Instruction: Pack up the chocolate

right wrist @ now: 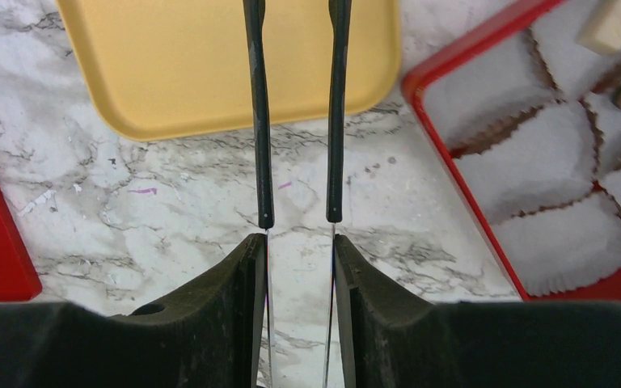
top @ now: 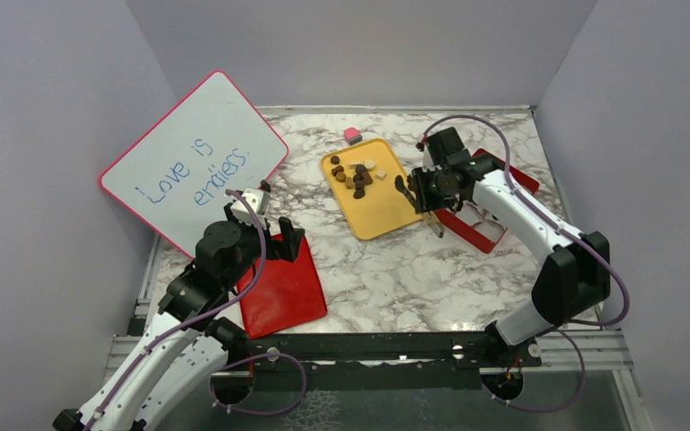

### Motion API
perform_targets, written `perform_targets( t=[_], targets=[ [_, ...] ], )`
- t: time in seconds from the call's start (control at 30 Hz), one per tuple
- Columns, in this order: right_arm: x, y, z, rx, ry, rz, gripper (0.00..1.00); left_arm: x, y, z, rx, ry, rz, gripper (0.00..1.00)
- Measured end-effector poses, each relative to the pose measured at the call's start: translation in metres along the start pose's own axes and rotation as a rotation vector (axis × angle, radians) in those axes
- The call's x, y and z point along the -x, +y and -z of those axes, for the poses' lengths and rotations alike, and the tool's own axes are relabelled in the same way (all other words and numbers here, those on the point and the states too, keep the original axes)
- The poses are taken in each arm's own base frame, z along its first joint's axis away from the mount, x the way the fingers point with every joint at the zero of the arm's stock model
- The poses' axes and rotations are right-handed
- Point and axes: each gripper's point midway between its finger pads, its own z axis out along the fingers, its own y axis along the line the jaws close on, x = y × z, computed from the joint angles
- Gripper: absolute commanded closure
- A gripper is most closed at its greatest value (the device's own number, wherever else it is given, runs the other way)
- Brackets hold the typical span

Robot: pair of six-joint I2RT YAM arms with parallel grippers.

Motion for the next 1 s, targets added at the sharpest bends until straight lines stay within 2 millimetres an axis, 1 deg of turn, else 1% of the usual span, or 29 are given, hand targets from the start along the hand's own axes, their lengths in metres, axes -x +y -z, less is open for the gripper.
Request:
perform_targets(
  t=[0.07, 0.1, 0.27, 0.37, 0.63, 0.77, 1.0],
  targets=[
    [0.004, 0.009, -0.012, 0.005, 0.012, 0.037, 0.6, 0.002, 0.0, 0.001, 0.002, -0.009, 0.001, 0.01],
    [0.008, 0.01, -0.018, 0.001, 0.017, 0.05, 0.6, 0.002, 0.001, 0.002, 0.004, -0.011, 0.001, 0.01],
    [0.027, 0.005, -0.046, -0.043, 0.026, 0.105, 0.6, 0.002, 0.001, 0.002, 0.004, -0.011, 0.001, 0.01],
    [0.035, 0.002, -0.058, -0.062, 0.025, 0.138, 0.6, 0.002, 0.001, 0.002, 0.004, -0.011, 0.001, 0.01],
    [0.059, 0.004, -0.067, -0.051, -0.014, 0.222, 0.59, 0.002, 0.001, 0.002, 0.006, -0.011, 0.0, 0.01],
    [0.067, 0.005, -0.074, -0.05, -0.017, 0.245, 0.59, 0.002, 0.001, 0.002, 0.006, -0.012, 0.0, 0.01],
    [0.065, 0.006, -0.087, -0.04, 0.011, 0.271, 0.59, 0.002, 0.002, 0.002, 0.009, -0.012, -0.002, 0.01]
  ],
)
